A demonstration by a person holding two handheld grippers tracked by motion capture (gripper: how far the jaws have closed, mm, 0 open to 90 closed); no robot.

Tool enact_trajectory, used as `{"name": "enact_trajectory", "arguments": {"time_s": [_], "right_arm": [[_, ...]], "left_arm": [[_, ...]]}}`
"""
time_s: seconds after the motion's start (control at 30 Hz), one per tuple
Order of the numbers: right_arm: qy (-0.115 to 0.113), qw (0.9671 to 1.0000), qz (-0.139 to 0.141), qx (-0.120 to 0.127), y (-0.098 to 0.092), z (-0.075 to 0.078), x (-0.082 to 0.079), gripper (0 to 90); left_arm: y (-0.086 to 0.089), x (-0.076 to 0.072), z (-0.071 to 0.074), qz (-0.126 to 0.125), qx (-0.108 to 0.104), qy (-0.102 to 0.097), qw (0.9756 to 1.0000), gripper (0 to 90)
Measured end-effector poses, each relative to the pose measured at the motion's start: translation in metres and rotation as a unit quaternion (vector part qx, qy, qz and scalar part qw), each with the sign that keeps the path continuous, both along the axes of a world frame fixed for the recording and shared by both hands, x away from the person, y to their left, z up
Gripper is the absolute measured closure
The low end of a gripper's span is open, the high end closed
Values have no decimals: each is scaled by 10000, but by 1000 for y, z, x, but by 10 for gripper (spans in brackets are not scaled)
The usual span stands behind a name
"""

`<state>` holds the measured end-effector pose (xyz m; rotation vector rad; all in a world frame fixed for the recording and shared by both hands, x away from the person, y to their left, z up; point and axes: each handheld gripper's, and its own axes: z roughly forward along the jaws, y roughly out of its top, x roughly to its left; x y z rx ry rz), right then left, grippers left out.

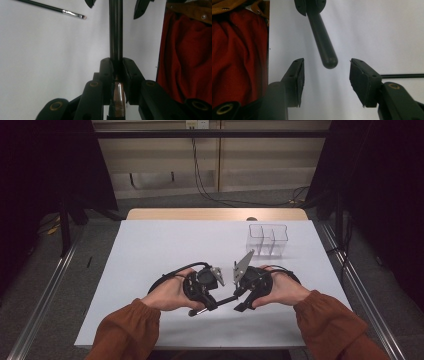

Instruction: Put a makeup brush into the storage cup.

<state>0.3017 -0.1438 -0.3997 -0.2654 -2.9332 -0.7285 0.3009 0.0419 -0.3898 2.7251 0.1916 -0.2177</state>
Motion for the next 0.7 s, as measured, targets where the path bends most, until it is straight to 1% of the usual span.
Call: {"name": "enact_trajectory", "arguments": {"time_s": [0.03, 0.13, 0.17, 0.27, 0.3, 0.33, 0.37, 0.43, 0.47, 0.5, 0.53, 0.57, 0.6, 0.63, 0.67, 0.7], "right_arm": [[17, 10000, -6, -4, 0, 0, 0, 495], [42, 10000, 44, 9, 1, 0, 0, 504], [31, 10000, 49, -16, 2, 0, 0, 513], [34, 10000, 79, 25, 4, -1, 0, 563], [9, 9999, 127, 59, 5, -1, 0, 580], [1, 9999, 119, 64, 5, -1, 0, 589], [16, 9999, 125, 94, 5, -1, -1, 605], [97, 9997, 145, 149, 5, -3, -1, 635], [119, 9997, 149, 154, 5, -3, -2, 652], [107, 9997, 175, 133, 5, -3, -2, 663], [127, 9996, 195, 159, 5, -4, -2, 678], [135, 9995, 229, 155, 5, -4, -3, 692], [134, 9995, 252, 122, 6, -5, -3, 698], [149, 9995, 249, 137, 6, -5, -4, 698], [179, 9994, 243, 154, 6, -6, -4, 698], [170, 9994, 261, 163, 6, -6, -4, 709]], "left_arm": [[0, 0, -1, 44, -25, 12, 10000, 788], [-1, -1, -2, 60, -58, 26, 10000, 789], [-2, -1, -2, 16, -17, 31, 10000, 789], [-4, -3, -4, -8, -9, 20, 10000, 788], [-5, -4, -4, 36, -55, 40, 10000, 789], [-5, -5, -4, -23, -32, 37, 10000, 789], [-6, -6, -5, -12, -42, 43, 10000, 789], [-6, -4, -4, -131, 37, 16, 9999, 789], [-6, -6, -6, 32, -77, 50, 10000, 789], [-6, -4, -6, -55, -21, 33, 10000, 788], [-5, -3, -6, -71, -15, 31, 10000, 789], [-5, -3, -7, -50, -19, 47, 10000, 788], [-5, -5, -8, 66, -96, 70, 9999, 788], [-5, -5, -7, 20, -64, 86, 9999, 788], [-5, -6, -8, 40, -82, 53, 9999, 788], [-4, -5, -7, -87, -11, 28, 10000, 788]]}}
